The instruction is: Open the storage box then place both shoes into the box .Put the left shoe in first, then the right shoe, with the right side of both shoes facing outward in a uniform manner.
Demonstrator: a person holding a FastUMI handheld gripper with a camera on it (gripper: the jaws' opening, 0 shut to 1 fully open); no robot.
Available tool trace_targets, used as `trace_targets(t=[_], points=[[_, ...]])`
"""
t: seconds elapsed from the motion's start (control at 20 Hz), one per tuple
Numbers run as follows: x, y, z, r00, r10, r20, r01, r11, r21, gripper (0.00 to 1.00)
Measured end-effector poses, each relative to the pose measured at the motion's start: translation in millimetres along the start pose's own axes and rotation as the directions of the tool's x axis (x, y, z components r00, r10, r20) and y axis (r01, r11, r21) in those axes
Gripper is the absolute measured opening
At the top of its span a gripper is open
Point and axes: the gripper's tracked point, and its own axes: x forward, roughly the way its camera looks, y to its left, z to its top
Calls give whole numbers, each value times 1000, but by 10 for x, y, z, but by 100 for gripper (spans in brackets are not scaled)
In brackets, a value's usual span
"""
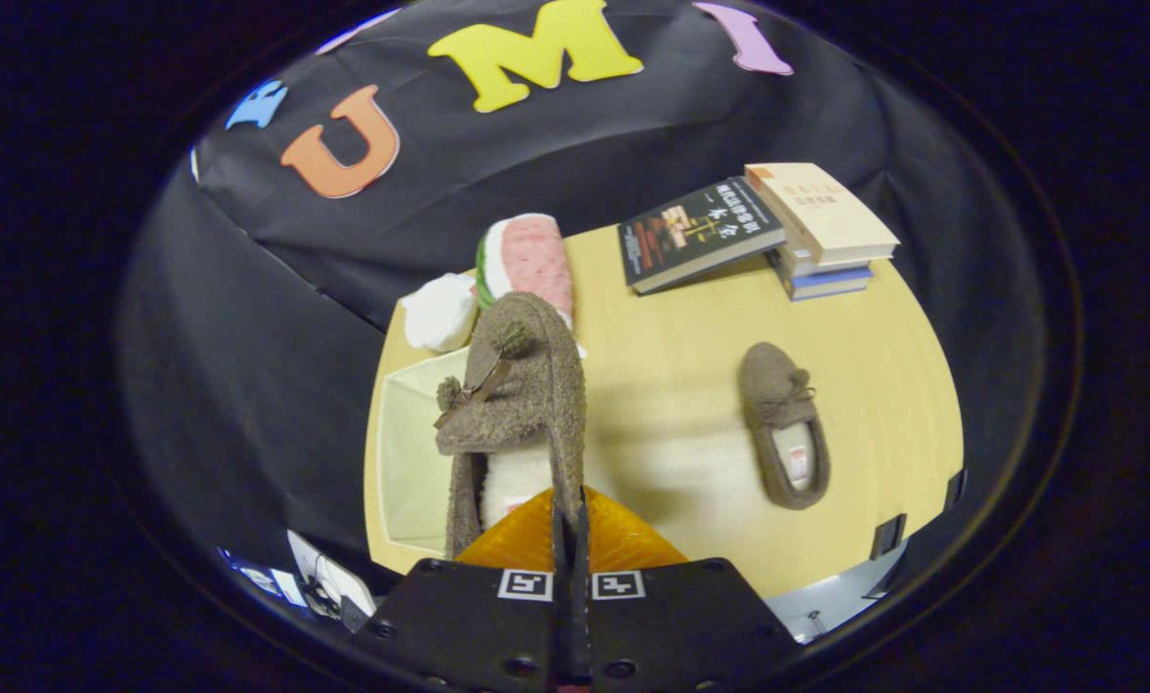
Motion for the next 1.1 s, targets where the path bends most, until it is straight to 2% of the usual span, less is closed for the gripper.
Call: trace_targets(t=[0.25, 0.4, 0.55, 0.9, 1.0, 1.1], points=[[367, 705, -215, 997, 41, -64, -43, 999, -24, 0], [739, 969, -377, 992, 33, -125, -34, 999, -4, 0], [1120, 1059, -456, 988, -30, -151, 24, 999, -44, 0], [1932, 1225, -659, 976, -100, -194, 97, 995, -24, 1], [2102, 1245, -726, 975, -102, -199, 103, 995, -5, 2], [2188, 1282, -764, 977, -69, -202, 74, 997, 14, 5]])
